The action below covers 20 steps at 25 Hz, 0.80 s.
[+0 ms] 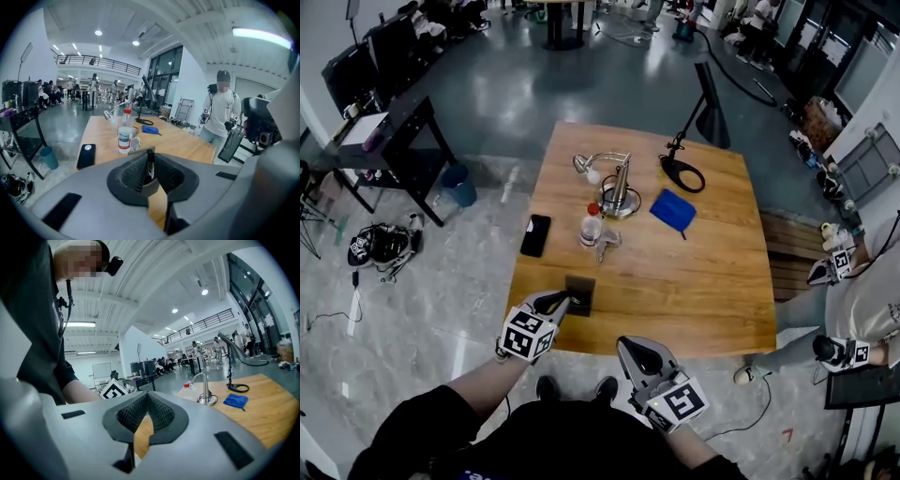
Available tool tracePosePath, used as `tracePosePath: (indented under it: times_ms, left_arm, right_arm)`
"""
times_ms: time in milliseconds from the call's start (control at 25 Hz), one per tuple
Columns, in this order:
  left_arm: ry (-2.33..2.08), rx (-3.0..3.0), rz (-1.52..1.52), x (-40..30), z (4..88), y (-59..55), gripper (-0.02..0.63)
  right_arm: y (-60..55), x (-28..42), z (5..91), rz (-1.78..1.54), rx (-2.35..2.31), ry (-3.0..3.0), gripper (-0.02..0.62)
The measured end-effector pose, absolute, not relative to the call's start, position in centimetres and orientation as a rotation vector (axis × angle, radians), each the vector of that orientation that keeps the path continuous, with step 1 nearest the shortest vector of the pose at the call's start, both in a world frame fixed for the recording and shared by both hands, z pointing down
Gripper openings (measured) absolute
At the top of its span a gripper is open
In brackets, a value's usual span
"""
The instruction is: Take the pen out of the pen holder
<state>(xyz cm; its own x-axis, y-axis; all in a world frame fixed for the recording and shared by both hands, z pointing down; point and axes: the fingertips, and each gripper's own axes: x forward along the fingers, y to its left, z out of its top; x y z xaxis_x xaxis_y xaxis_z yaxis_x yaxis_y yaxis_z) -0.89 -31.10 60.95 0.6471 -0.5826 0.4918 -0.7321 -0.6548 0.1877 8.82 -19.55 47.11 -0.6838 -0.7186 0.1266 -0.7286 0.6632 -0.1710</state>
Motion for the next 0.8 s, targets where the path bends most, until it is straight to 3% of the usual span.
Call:
tracePosePath:
  times_ms: [440,800]
  left_arm:
    - [-1.002,2.671,0.472,-1.3,51.8,-25.9,0.052]
    - [-0.976,2.709,0.443,-1.0,49.5,-21.4,0.052]
  right_arm:
    - [-18.9,6.7,46.5,0.335,1.193,-2.836,-0.002]
    - [-18.3,5.3,46.3,0.302,1.168,-2.837,-0.002]
